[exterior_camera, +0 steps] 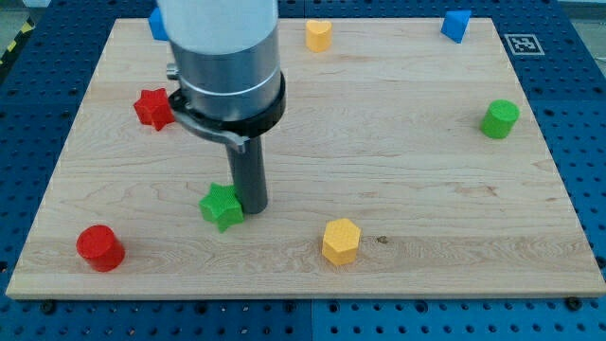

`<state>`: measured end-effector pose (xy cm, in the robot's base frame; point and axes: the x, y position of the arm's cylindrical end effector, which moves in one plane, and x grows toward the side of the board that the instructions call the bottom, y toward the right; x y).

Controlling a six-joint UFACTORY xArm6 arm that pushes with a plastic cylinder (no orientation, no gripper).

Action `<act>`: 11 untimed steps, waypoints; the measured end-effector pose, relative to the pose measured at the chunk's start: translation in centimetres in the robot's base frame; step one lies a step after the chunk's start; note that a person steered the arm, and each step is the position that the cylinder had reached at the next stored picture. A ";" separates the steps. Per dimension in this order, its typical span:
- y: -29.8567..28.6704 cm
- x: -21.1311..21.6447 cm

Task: Point your arm top right to red star

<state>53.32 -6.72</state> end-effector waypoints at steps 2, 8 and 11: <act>-4.6 0.6; -4.8 -15.7; -13.8 -20.1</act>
